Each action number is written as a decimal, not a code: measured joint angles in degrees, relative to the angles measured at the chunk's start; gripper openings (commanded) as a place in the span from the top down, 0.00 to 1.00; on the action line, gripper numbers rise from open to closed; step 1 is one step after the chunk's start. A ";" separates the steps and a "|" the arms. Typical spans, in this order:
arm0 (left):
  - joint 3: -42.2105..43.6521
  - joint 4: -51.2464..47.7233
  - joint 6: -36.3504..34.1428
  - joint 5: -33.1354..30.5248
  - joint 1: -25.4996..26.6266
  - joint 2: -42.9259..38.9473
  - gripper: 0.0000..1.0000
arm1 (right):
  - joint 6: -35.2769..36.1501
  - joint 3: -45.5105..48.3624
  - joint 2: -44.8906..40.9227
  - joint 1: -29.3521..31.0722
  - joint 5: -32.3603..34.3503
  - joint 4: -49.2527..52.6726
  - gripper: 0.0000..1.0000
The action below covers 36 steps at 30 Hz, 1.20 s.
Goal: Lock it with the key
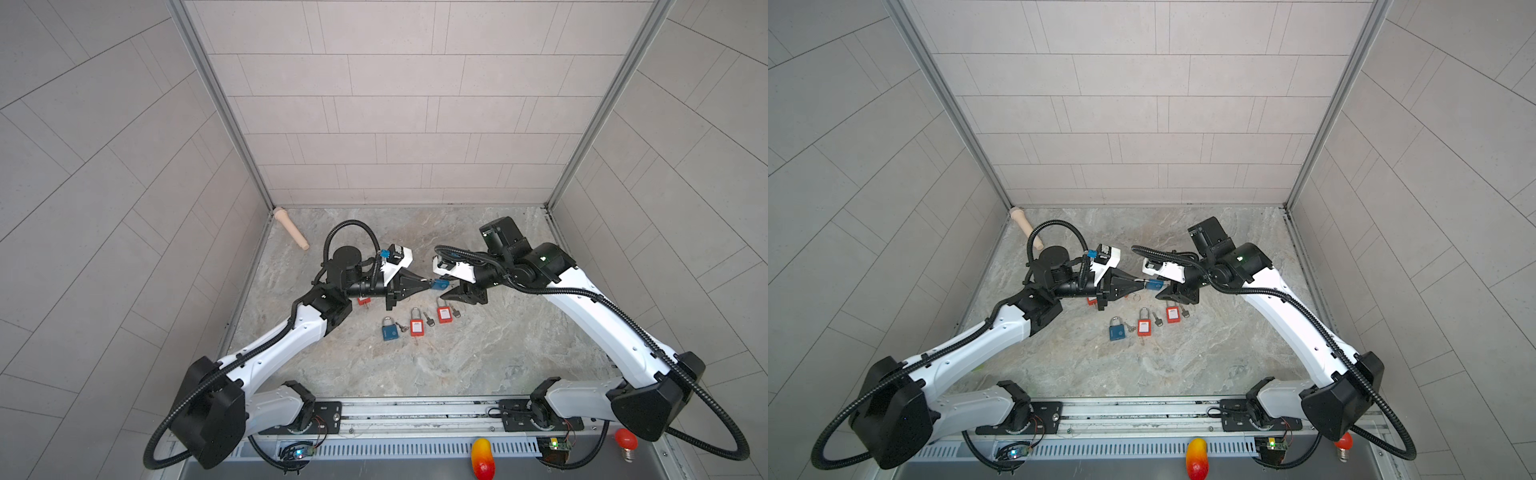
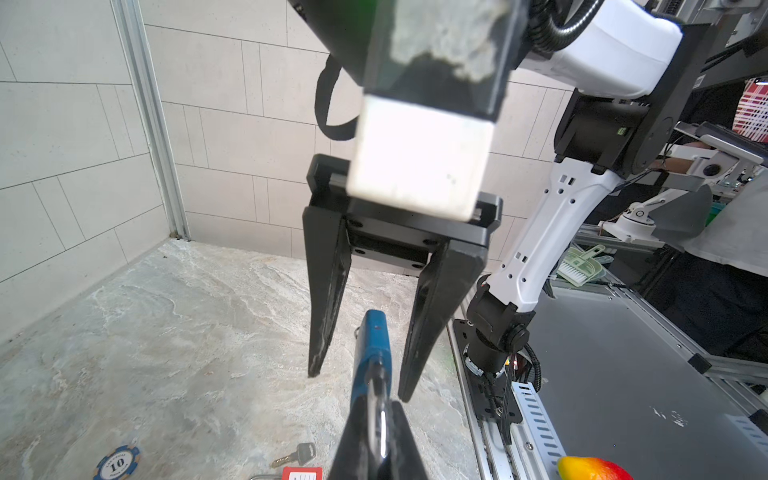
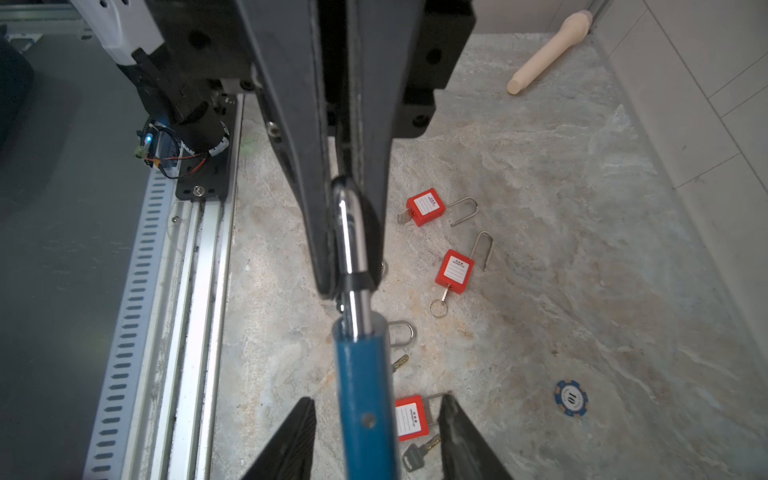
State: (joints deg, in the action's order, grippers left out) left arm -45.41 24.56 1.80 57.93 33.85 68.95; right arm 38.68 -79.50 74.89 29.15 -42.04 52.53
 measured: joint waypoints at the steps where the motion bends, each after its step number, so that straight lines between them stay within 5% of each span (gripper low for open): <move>1: 0.00 0.09 0.07 -0.02 0.09 0.00 1.00 | 0.04 0.00 0.04 0.00 -0.57 -0.02 0.61; 10: 0.00 0.39 0.31 -0.04 0.70 0.00 0.96 | 0.48 0.00 0.11 0.00 -3.48 0.61 0.92; 12: 0.00 -0.13 -0.55 -0.35 0.70 0.00 0.56 | 0.55 0.00 0.11 0.00 -3.56 0.87 0.94; 14: -0.31 -2.38 -1.81 -1.49 0.70 -0.28 0.48 | 0.52 0.00 0.11 0.00 -3.45 1.38 0.95; 24: -7.65 -21.88 -15.45 -7.15 1.03 -4.17 0.63 | 0.55 0.00 0.24 -0.02 -2.54 4.17 0.99; 31: -8.09 -27.19 -18.75 -7.67 2.60 -3.41 0.68 | 0.55 -0.07 1.20 0.00 -2.64 5.20 0.99; 36: -8.81 -29.68 -19.98 -8.04 3.17 -2.51 0.80 | 0.55 -0.09 1.29 0.00 -2.82 5.60 1.00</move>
State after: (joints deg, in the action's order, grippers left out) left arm -54.22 -5.13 -18.17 49.89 37.01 66.43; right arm 39.22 -79.59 76.18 29.15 -44.86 58.13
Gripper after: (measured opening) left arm 0.230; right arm 0.176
